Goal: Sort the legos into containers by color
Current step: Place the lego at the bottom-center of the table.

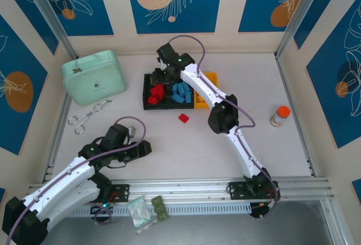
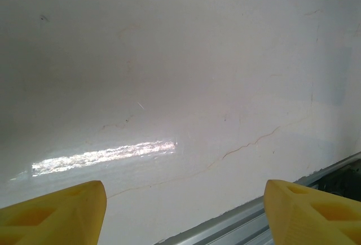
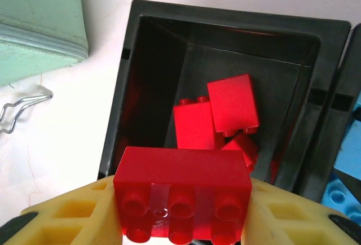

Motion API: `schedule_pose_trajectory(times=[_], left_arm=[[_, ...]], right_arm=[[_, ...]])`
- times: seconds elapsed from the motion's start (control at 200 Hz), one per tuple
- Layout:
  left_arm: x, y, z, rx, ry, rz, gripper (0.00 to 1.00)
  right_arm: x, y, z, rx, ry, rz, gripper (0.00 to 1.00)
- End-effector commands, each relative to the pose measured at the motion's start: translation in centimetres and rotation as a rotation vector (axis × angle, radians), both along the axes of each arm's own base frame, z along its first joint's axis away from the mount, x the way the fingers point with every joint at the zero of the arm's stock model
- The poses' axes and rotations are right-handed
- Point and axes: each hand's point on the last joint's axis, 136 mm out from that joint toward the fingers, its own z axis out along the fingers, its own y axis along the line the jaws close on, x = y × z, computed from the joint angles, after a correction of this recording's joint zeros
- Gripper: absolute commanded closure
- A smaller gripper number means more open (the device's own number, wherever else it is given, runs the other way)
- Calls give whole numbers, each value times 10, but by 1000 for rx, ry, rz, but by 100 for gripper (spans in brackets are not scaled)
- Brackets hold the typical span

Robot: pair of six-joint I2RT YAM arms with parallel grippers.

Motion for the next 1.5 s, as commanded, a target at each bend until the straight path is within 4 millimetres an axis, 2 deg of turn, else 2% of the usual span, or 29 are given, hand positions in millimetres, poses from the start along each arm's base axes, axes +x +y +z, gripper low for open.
schedule_pose_trajectory(times=[0.0,0.165,0.35,0.715,0.84,1.005,1.121,1.196,1.326,1.496], left_arm=[[0,2,-6,3,13,18,27],[0,1,-10,4,24,18,27],[1,1,-11,3,25,19,27],[0,1,-12,3,29,21,27],[-1,1,-12,4,30,19,27],[-1,1,-12,3,30,21,27],[0,2,-12,2,27,25,27],[1,1,-9,-3,14,25,27],[5,0,-3,-6,-5,25,27],[9,-1,4,4,-30,13,27]], right_arm=[[0,14,7,110,38,17,54],[8,30,10,167,-1,47,52],[17,30,0,193,20,16,51],[17,35,-18,183,41,15,50],[17,34,-18,176,35,13,40],[17,34,-12,173,21,15,36],[17,33,-1,177,3,19,36],[14,35,13,186,-20,32,36],[8,34,48,188,-93,59,36],[-12,28,89,156,-179,97,36]])
